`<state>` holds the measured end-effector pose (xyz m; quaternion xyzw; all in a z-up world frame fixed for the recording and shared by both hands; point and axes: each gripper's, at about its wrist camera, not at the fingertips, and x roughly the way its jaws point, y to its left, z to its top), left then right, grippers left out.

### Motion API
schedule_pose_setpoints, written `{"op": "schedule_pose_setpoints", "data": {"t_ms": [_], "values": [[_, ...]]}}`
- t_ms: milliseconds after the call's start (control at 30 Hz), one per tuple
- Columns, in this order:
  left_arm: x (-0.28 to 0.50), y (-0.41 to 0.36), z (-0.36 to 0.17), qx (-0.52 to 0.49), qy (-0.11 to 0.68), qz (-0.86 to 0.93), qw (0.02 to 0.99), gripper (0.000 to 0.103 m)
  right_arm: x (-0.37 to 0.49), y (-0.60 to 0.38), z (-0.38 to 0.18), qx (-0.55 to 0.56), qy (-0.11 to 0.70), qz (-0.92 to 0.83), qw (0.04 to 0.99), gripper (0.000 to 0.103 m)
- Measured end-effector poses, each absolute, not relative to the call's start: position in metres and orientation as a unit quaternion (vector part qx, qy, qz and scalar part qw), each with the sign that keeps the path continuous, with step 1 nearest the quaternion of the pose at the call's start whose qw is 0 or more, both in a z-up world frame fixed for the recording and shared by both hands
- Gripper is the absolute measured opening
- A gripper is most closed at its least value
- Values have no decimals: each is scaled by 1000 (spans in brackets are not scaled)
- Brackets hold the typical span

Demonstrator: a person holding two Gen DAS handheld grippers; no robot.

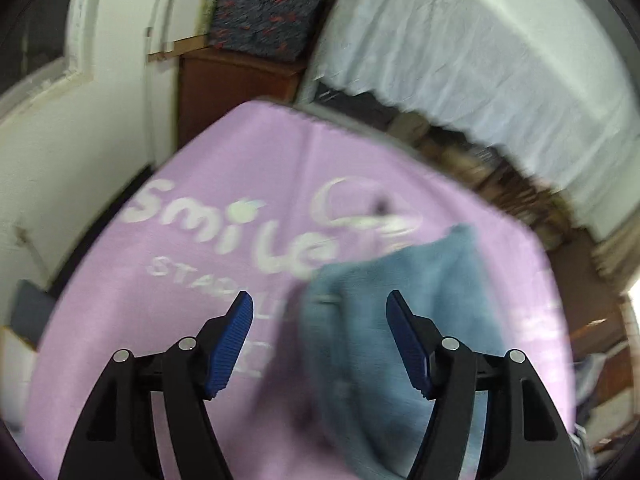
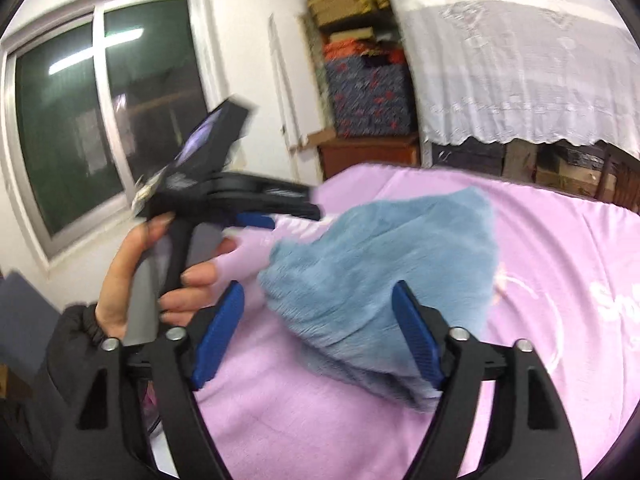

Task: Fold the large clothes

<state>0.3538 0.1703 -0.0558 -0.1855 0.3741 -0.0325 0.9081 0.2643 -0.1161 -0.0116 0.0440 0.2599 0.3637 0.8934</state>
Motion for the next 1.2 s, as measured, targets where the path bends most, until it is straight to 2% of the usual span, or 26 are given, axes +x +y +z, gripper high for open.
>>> {"op": "schedule_pose_setpoints", "data": {"t_ms": [100, 167, 233, 400, 467, 600, 733, 1200], "values": [[334, 152, -40, -181, 342, -93, 917, 69, 280, -138, -5, 97, 258, 340, 899, 48], [326, 133, -39, -155, 335, -103, 924, 69, 303, -142, -8, 128, 288, 323, 893, 34], [326, 118, -47, -136, 344, -103, 924, 69, 314, -139, -14, 135, 311, 314, 887, 31], [340, 103, -99, -100, 424, -55, 899, 71, 332, -117, -33, 94, 346, 299, 884, 31], [341, 101, -114, -93, 436, -48, 894, 75, 337, -116, -46, 80, 360, 296, 881, 23], [337, 88, -116, -65, 426, -32, 902, 78, 345, -119, -76, 79, 380, 312, 867, 22], [331, 68, -113, -3, 404, 0, 915, 78, 342, -123, -81, 76, 374, 318, 868, 21], [323, 63, -104, 19, 385, 11, 923, 76, 330, -132, -75, 108, 374, 313, 866, 23]]}}
